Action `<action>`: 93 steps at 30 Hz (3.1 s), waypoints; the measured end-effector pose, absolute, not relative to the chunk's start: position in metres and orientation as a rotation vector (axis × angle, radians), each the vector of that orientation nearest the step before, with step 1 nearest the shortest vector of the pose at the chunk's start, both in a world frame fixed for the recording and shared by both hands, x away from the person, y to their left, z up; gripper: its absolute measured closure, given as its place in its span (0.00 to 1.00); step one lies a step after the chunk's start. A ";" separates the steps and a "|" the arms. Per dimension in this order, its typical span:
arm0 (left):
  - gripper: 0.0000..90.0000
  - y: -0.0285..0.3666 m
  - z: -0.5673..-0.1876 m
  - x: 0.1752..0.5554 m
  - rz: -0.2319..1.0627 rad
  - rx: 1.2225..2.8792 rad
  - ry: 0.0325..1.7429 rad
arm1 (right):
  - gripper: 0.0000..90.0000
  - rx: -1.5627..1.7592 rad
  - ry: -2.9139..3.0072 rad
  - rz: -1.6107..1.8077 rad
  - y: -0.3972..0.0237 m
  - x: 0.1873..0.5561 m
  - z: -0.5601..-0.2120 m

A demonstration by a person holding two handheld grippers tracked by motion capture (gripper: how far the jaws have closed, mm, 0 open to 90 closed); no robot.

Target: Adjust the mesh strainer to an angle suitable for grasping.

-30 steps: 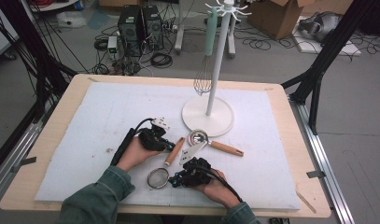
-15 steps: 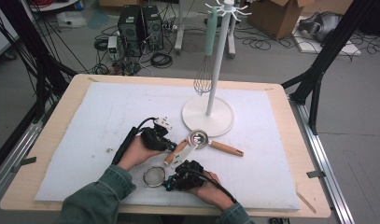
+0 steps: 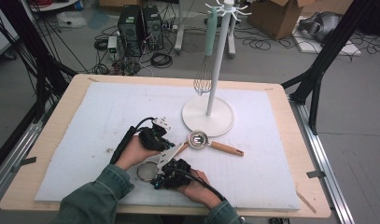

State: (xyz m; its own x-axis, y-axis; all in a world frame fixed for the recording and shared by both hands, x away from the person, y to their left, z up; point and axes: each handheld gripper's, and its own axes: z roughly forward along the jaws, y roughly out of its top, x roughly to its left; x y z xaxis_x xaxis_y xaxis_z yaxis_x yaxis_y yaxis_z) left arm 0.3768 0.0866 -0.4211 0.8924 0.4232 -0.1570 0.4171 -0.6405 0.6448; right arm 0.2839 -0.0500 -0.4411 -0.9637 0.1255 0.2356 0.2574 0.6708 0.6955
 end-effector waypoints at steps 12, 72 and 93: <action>1.00 0.093 -0.419 0.376 0.017 2.342 0.609 | 1.00 -0.327 -2.759 -1.164 -0.031 0.289 -0.442; 0.68 0.110 -0.386 0.345 0.118 2.285 0.511 | 0.42 -0.859 -2.703 -1.489 -0.214 0.306 -0.399; 0.63 0.109 -0.394 0.339 0.125 2.349 0.505 | 0.39 -1.000 -2.705 -1.526 -0.251 0.300 -0.397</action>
State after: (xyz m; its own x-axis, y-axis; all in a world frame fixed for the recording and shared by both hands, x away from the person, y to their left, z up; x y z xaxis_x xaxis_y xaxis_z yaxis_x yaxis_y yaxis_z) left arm 0.3391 0.1085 -0.3936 0.9186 0.3916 -0.0529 0.3221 -0.6645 0.6743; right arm 0.3001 -0.2514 -0.3967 -0.8054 0.5629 0.1855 0.4499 0.3770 0.8096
